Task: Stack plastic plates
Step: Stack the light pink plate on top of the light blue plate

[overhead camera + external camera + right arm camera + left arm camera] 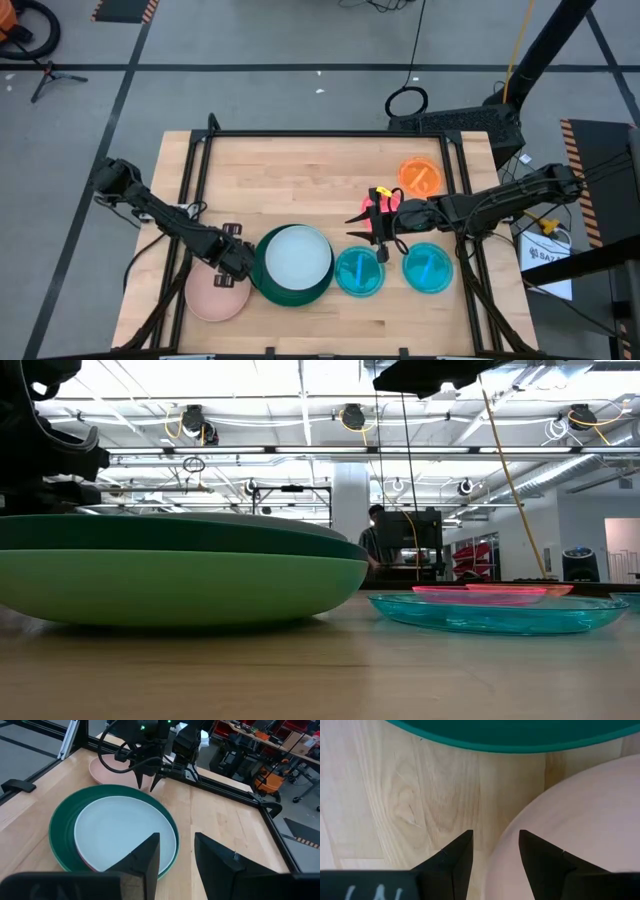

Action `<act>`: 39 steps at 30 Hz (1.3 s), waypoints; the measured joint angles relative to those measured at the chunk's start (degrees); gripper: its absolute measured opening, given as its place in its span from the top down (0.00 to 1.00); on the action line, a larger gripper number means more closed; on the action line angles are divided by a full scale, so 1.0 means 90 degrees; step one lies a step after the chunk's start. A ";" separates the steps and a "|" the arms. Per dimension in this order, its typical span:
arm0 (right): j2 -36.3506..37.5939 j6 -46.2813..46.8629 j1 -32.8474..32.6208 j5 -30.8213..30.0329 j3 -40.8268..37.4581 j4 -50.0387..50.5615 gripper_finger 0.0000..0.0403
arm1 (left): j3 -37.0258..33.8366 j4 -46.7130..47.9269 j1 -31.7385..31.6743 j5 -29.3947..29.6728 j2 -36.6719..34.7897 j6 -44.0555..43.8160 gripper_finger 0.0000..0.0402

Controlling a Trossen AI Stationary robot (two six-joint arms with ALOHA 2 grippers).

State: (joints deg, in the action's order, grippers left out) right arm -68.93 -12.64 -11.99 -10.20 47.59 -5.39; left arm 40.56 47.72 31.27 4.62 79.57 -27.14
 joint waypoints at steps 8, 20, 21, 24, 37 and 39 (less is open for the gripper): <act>0.0000 -0.0003 0.0000 0.0000 0.0000 0.0000 0.72 | 0.0000 0.0002 0.0000 0.0000 0.0000 -0.0005 0.60; 0.0000 -0.0003 0.0000 0.0000 0.0000 -0.0001 0.72 | 0.0000 0.0019 0.0000 0.0000 0.0000 0.0130 0.81; 0.0000 -0.0003 0.0000 0.0000 0.0000 0.0000 0.72 | 0.0000 0.0019 0.0000 0.0000 0.0000 0.0129 0.82; 0.0000 -0.0003 0.0000 0.0000 0.0000 -0.0002 0.72 | 0.0000 0.0149 -0.0006 0.0137 0.0000 0.0014 0.86; 0.0000 0.0009 -0.0002 0.0000 0.0000 -0.0021 0.72 | -0.0007 0.1056 -0.0012 0.1282 -0.0002 -0.1451 0.88; 0.0000 0.0014 0.0000 0.0000 0.0000 -0.0045 0.72 | -0.0007 0.0892 -0.0012 0.1282 -0.0037 -0.1378 0.88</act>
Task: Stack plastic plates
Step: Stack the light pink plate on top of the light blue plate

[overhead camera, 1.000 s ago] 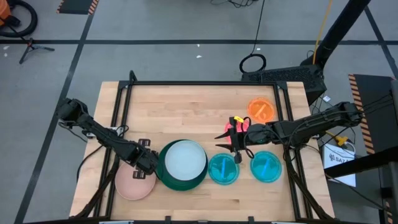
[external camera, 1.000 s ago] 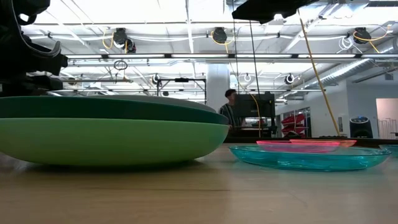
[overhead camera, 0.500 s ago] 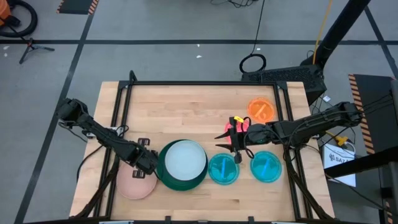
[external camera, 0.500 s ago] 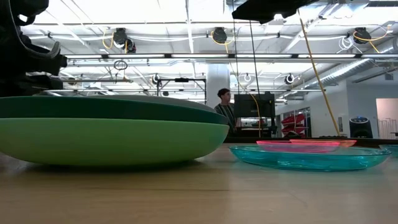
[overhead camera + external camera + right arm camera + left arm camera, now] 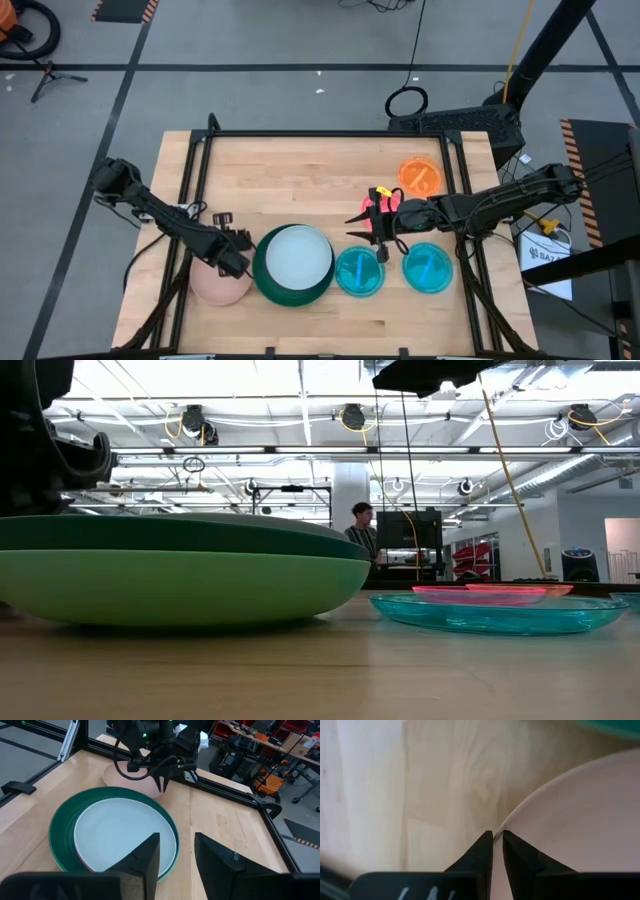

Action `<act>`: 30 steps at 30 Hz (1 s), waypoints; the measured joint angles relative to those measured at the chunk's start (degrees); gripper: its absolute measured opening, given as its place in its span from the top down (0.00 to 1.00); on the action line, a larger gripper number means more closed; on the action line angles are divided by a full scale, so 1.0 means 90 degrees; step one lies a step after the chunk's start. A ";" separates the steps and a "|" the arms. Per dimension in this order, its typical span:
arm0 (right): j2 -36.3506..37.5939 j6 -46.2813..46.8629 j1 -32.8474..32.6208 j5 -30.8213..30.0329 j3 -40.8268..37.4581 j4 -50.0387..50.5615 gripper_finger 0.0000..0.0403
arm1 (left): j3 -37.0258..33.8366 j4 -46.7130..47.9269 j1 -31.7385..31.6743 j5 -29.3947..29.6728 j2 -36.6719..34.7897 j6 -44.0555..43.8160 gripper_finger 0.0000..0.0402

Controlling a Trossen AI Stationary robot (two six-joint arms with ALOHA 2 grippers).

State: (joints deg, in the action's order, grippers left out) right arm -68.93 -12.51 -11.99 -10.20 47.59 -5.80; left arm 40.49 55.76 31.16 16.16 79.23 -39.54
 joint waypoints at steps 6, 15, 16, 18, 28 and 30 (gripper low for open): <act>0.0000 -0.0017 0.0000 0.0000 0.0000 0.0000 0.72 | 0.0007 0.0014 -0.0097 0.0002 -0.0261 0.0432 0.88; 0.0000 -0.0085 0.0000 -0.0010 0.0000 0.0000 0.72 | 0.0010 -0.0092 -0.0797 -0.0149 -0.0752 0.1862 0.88; 0.0000 -0.0083 0.0000 -0.0012 0.0000 0.0000 0.72 | 0.0010 -0.0080 -0.0878 -0.0315 -0.0757 0.2085 0.88; 0.0000 -0.0081 0.0000 -0.0012 0.0000 0.0001 0.72 | 0.0010 -0.0037 -0.1036 -0.0747 -0.0757 0.2500 0.88; 0.0000 -0.0068 0.0000 -0.0007 0.0000 0.0007 0.72 | 0.0010 -0.0048 -0.1224 -0.1159 -0.0759 0.2766 0.88; 0.0000 -0.0068 0.0000 -0.0007 0.0000 0.0007 0.72 | 0.0010 -0.0013 -0.1224 -0.1282 -0.0759 0.2754 0.88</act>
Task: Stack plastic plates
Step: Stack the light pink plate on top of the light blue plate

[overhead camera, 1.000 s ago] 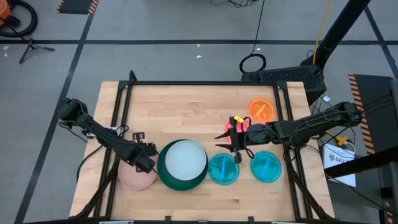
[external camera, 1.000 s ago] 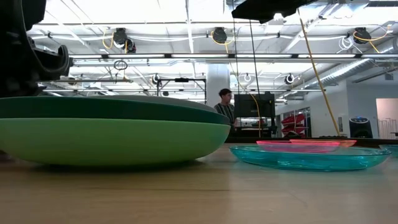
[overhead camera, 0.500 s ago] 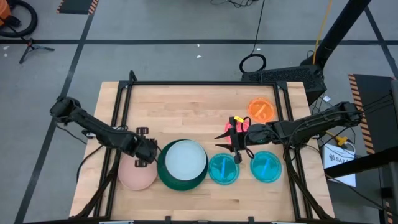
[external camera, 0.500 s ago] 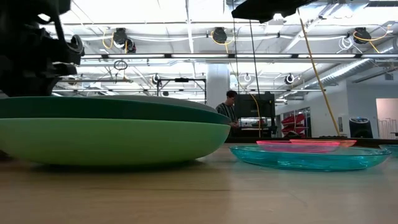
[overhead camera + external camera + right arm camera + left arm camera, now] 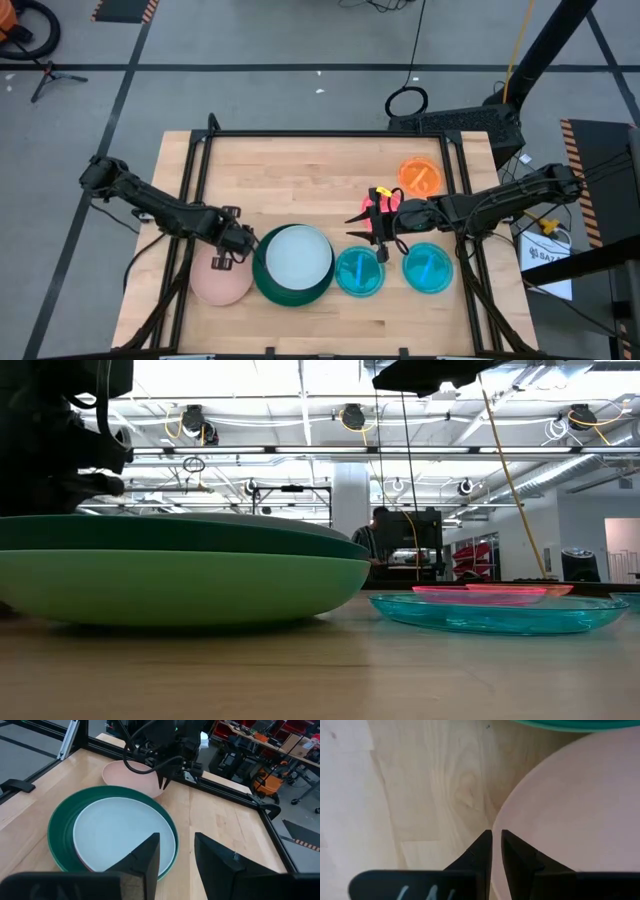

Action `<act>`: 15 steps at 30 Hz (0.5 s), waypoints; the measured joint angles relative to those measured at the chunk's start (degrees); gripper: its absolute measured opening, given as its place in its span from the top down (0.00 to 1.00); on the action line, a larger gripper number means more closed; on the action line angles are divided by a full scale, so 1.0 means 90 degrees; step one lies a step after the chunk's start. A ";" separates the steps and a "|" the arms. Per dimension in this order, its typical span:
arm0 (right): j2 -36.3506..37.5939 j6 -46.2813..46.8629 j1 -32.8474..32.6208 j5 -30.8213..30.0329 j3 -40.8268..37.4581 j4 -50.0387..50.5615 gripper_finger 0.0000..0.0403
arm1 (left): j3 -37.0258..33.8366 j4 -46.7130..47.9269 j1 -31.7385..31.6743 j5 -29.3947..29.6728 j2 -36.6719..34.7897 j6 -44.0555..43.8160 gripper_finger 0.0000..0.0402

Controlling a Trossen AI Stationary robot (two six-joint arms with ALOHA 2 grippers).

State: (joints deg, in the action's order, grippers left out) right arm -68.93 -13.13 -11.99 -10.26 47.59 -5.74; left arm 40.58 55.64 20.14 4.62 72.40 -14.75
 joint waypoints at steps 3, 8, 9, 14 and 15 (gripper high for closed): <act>0.0000 0.0000 0.0000 0.0000 0.0000 0.0002 0.72 | 0.0000 0.0000 0.0000 -0.0068 0.0000 -0.0092 0.88; 0.0000 0.0020 0.0000 0.0002 0.0000 0.0002 0.72 | 0.0000 -0.0010 0.0000 -0.0068 0.0000 -0.0050 0.88; 0.0000 0.0042 0.0000 0.0004 0.0000 0.0004 0.72 | 0.0000 -0.0006 0.0000 -0.0065 0.0000 -0.0002 0.88; 0.0000 0.0049 0.0000 0.0005 0.0000 0.0007 0.72 | 0.0000 -0.0002 0.0002 -0.0002 0.0000 0.0112 0.88; 0.0000 0.0049 0.0000 0.0002 0.0000 0.0007 0.72 | 0.0000 0.0000 0.0002 0.0000 0.0000 0.0115 0.88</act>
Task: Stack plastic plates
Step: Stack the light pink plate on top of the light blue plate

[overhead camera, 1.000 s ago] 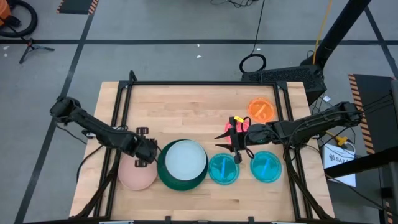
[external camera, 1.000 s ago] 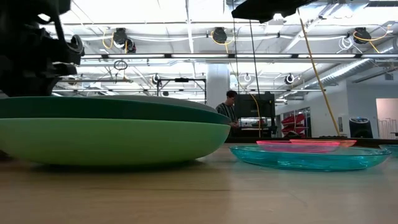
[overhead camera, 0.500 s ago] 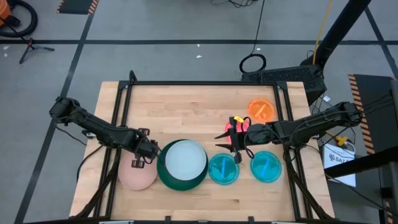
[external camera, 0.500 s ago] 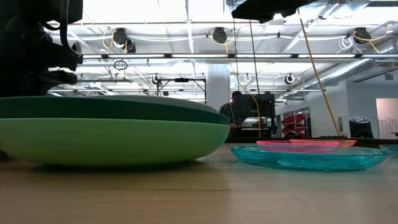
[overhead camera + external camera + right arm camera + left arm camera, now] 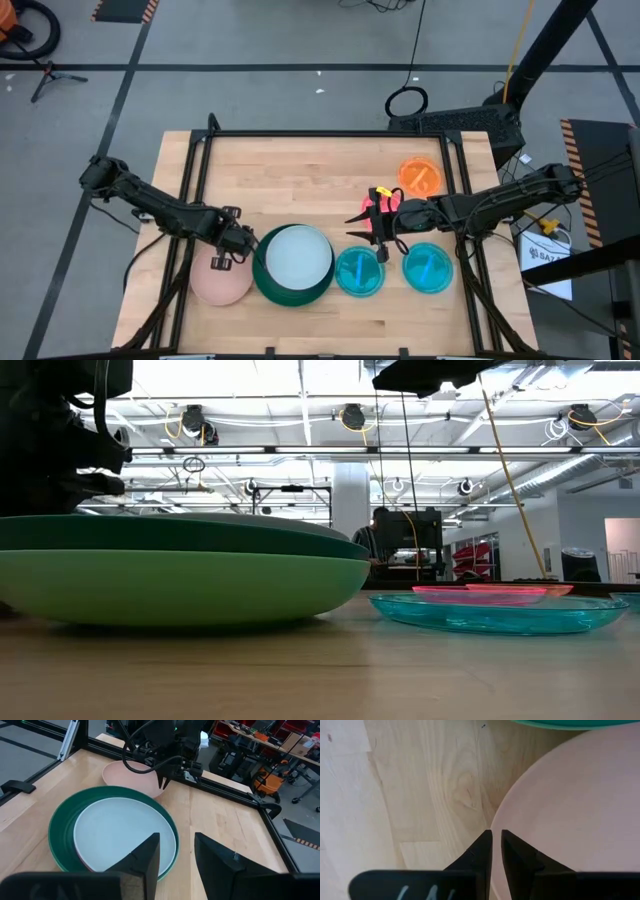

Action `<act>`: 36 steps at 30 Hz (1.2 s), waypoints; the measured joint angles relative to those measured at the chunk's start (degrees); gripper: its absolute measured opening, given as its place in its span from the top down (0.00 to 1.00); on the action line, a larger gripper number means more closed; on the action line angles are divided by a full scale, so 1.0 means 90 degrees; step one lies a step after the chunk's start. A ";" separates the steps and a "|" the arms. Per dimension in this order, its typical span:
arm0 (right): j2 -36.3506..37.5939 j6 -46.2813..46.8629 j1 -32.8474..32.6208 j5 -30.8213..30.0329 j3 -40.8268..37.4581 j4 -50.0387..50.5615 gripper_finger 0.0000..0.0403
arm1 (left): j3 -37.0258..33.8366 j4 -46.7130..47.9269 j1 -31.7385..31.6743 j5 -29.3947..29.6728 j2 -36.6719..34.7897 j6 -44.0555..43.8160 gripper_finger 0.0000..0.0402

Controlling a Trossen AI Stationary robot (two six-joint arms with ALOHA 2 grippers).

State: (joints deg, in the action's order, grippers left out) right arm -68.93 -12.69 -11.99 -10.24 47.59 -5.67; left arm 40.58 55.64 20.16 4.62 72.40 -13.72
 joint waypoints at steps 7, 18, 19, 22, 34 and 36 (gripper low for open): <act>0.0000 0.0019 0.0000 0.0002 0.0000 0.0000 0.72 | -0.0002 0.0005 0.0103 0.0115 0.0000 -0.0110 0.89; 0.0000 0.0005 0.0000 0.0002 0.0000 0.0019 0.72 | -0.0002 0.0073 -0.0092 0.0181 0.0000 -0.0389 0.63; 0.0000 0.0005 0.0000 0.0002 0.0000 0.0019 0.72 | -0.0002 0.0071 -0.0108 0.0197 0.0000 -0.0360 0.59; 0.0000 0.0019 0.0000 0.0002 0.0000 0.0019 0.72 | -0.0002 0.0067 -0.0115 0.0187 0.0000 -0.0200 0.50; 0.0002 0.0019 0.0000 0.0002 0.0000 0.0025 0.72 | -0.0272 -0.0391 -0.0155 -0.0168 0.0168 -0.0228 0.49; 0.0002 0.0002 0.0000 0.0002 0.0000 0.0032 0.72 | -0.0272 -0.0406 -0.0155 -0.0177 0.0285 -0.0228 0.49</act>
State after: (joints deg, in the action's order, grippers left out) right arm -68.90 -12.67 -11.99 -10.22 47.59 -5.38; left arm 38.13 51.98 18.76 3.03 74.96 -15.77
